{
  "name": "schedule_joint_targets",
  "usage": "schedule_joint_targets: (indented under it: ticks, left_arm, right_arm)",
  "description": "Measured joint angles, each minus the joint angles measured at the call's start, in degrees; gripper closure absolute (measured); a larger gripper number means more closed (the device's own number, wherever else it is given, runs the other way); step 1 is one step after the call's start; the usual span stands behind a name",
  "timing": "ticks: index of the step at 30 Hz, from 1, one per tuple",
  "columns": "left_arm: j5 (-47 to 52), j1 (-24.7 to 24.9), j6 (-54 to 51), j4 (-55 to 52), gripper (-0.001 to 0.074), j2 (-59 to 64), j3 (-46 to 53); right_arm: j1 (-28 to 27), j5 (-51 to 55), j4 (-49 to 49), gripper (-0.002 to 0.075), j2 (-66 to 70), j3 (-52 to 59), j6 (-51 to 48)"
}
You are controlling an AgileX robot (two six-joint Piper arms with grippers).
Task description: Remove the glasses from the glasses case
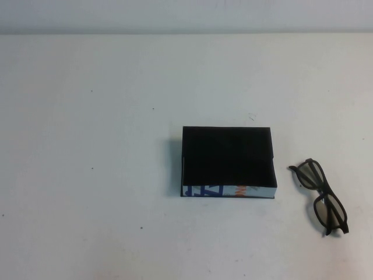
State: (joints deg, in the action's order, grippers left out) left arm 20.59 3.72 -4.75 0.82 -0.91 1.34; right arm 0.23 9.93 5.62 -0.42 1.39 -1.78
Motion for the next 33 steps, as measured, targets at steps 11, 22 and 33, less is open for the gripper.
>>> schedule_joint_targets:
  ticks: [11,22,33]
  left_arm:
    - [0.0,0.0,0.0,0.0,0.0739,0.0,0.0]
    - [0.0,0.0,0.0,0.0,0.0739,0.0,0.0]
    - [0.0,0.0,0.0,0.0,0.0739,0.0,0.0]
  right_arm:
    - [-0.09,8.47,0.13,0.0742,-0.03,0.25,2.47]
    - [-0.13,8.47,0.34,0.0743,-0.03,0.25,2.47]
    - [-0.13,8.6,0.34,0.0743,-0.03,0.25,2.47]
